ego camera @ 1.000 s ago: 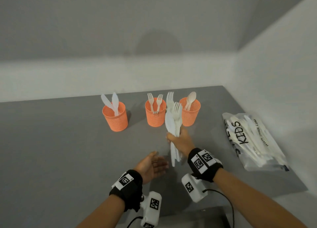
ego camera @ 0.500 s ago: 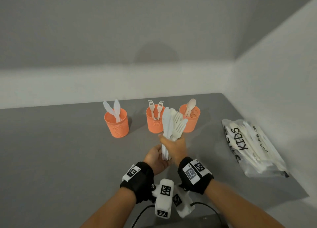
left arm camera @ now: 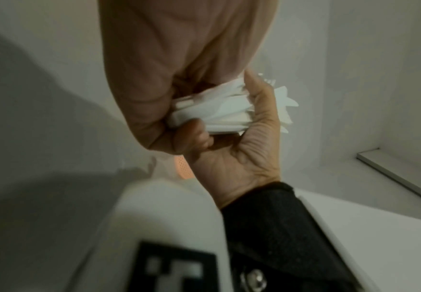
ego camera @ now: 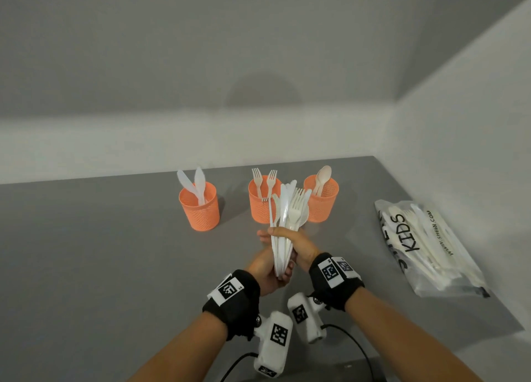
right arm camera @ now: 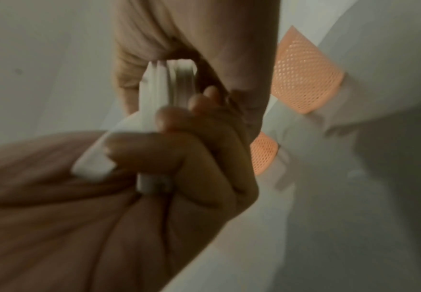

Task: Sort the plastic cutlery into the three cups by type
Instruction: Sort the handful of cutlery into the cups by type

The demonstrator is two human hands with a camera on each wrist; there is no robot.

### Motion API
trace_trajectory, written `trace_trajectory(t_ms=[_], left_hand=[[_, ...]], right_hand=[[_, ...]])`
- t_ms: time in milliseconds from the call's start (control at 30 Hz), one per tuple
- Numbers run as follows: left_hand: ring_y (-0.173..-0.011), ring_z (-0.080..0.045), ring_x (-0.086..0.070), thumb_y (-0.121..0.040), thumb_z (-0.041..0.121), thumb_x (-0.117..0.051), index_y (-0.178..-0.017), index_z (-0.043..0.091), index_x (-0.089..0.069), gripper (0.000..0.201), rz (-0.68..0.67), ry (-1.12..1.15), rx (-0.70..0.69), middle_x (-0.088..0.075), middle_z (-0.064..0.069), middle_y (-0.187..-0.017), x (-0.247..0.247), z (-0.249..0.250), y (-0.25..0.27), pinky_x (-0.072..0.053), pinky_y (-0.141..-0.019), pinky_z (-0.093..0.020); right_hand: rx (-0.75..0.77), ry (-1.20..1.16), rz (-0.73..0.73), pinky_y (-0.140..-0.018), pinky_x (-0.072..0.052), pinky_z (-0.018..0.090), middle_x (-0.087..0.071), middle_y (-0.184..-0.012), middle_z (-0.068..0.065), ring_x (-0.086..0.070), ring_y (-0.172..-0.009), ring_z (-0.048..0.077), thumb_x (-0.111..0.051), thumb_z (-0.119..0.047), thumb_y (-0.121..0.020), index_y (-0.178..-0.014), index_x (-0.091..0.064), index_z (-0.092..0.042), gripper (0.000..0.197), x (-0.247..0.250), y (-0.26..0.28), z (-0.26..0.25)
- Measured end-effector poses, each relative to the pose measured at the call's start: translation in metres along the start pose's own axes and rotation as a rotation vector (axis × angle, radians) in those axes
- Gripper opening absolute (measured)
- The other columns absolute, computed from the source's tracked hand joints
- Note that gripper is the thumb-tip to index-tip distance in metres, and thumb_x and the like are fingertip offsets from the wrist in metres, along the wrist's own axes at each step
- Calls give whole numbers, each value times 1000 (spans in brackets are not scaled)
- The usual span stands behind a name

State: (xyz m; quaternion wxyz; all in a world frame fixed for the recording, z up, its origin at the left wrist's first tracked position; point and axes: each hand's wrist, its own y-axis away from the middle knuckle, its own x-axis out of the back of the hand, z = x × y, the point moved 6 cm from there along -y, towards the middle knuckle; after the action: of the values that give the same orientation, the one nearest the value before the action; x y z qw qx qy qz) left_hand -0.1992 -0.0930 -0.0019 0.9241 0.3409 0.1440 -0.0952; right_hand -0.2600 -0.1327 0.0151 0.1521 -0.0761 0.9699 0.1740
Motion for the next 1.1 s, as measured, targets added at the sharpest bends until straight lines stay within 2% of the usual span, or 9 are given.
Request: trace_trajectory(t_ms=[100, 267, 467, 633, 800, 867, 967, 1033, 1100], left_hand=[[-52, -13, -46, -97, 32, -34, -73, 13, -54, 36, -23, -86, -3, -50, -4, -64, 4, 1, 6, -41, -47, -17], [-59, -17, -52, -90, 4, -37, -71, 10, -54, 26, 196, -298, -119, -53, -7, -69, 35, 18, 6, -49, -57, -26], [-68, -21, -56, -93, 33, -49, -86, 7, -61, 29, 206, -282, -299, -58, -8, -72, 29, 45, 3, -52, -82, -42], [-49, -12, -54, -92, 21, -53, -66, 11, -57, 29, 297, -270, -417, -56, -2, -54, 32, 56, 1, -48, -59, -28], [-57, -18, -56, -93, 18, -51, -76, 8, -60, 21, 326, -222, -365, -59, -10, -69, 35, 55, -2, -54, -69, -37], [-59, -20, -57, -92, 15, -53, -77, 8, -56, 17, 359, -204, -368, -59, -10, -70, 37, 55, -4, -55, -67, -38], [-62, -19, -58, -92, 13, -53, -73, 11, -49, 20, 395, -197, -378, -59, -10, -75, 40, 56, -5, -54, -54, -26], [-66, -20, -60, -94, 15, -50, -79, 7, -51, 17, 386, -160, -373, -62, -12, -82, 40, 57, -5, -54, -54, -25], [-67, -21, -61, -97, 17, -44, -89, 4, -52, 17, 376, -78, -378, -63, -13, -82, 41, 58, -2, -55, -56, -27]], right_hand=[[-41, -21, 43, -65, -55, 24, -71, -76, 10, -71, -76, 20, -59, -10, -85, -89, -63, -3, 9, 2, -1, 6], [-70, -73, 170, -52, -55, 26, -57, -62, 7, -64, -48, 14, -62, -14, -87, -78, -56, -6, 13, 18, -4, 11], [-58, 91, 102, -45, -48, 21, -63, -61, 4, -58, -44, 8, -65, -10, -84, -82, -64, -8, 3, 11, 0, 16], [-57, 56, 71, -48, -49, 22, -67, -71, 5, -61, -52, 10, -66, -16, -84, -86, -67, -12, 5, 7, 3, 19], [-79, 31, 42, -51, -52, 20, -70, -68, 2, -66, -55, 10, -63, -20, -86, -92, -65, -13, 9, 11, 7, 21], [-72, 37, 45, -61, -54, 23, -70, -79, 6, -68, -63, 13, -64, -20, -85, -97, -65, -13, 14, 12, 7, 21], [-57, 85, 70, -86, -53, 33, -70, -98, 11, -67, -88, 23, -66, -23, -84, -107, -64, -13, 26, 15, 7, 22], [-62, 93, 90, -76, -53, 31, -70, -91, 9, -66, -83, 22, -67, -25, -83, -104, -65, -13, 25, 16, 8, 24], [-81, 80, 125, -54, -50, 25, -63, -69, 5, -59, -58, 15, -66, -25, -84, -91, -65, -13, 14, 19, 11, 25]])
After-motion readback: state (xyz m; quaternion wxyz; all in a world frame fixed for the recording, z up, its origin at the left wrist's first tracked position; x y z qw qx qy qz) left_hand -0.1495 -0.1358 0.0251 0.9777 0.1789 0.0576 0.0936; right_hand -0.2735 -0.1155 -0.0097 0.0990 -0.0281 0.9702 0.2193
